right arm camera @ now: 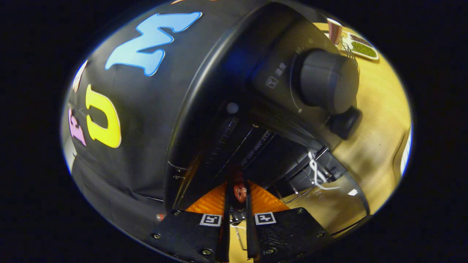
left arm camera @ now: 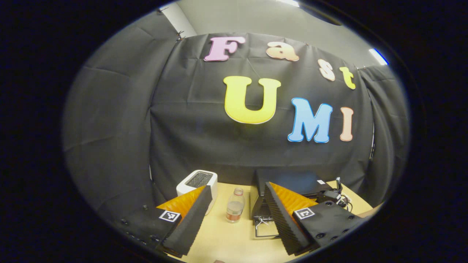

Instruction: Open the electric oven with the left hand, put the food in, and close the electric oven.

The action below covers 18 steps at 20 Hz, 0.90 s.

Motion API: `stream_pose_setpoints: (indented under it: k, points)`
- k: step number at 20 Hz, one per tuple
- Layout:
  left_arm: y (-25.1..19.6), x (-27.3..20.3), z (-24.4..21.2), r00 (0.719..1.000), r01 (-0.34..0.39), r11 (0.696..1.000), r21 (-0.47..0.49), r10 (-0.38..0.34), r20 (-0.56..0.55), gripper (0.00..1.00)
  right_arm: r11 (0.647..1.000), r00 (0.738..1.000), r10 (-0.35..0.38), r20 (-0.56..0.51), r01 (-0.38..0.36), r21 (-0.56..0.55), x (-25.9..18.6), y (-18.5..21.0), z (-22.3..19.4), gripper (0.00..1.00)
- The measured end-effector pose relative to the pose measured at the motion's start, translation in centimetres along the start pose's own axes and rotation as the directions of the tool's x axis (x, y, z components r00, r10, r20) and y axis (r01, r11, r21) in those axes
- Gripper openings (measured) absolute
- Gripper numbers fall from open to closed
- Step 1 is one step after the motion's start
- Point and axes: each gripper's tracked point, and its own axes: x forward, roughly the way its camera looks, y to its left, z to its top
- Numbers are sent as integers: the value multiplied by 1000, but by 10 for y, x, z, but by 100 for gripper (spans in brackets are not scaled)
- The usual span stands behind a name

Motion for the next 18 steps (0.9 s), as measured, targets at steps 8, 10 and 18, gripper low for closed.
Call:
stream_pose_setpoints:
  k: [8,10,18]
  points:
    - [-46,15,-1,997,73,997,3,-73,6,97,925,984,-132,118,165,-344,-41,-9,34,74]
    - [-61,19,-1,995,96,995,-1,-96,6,97,887,978,-142,153,194,-419,-64,-14,36,74]
    - [-138,32,1,985,171,985,39,-171,14,100,746,950,-47,308,238,-621,-192,-4,71,73]
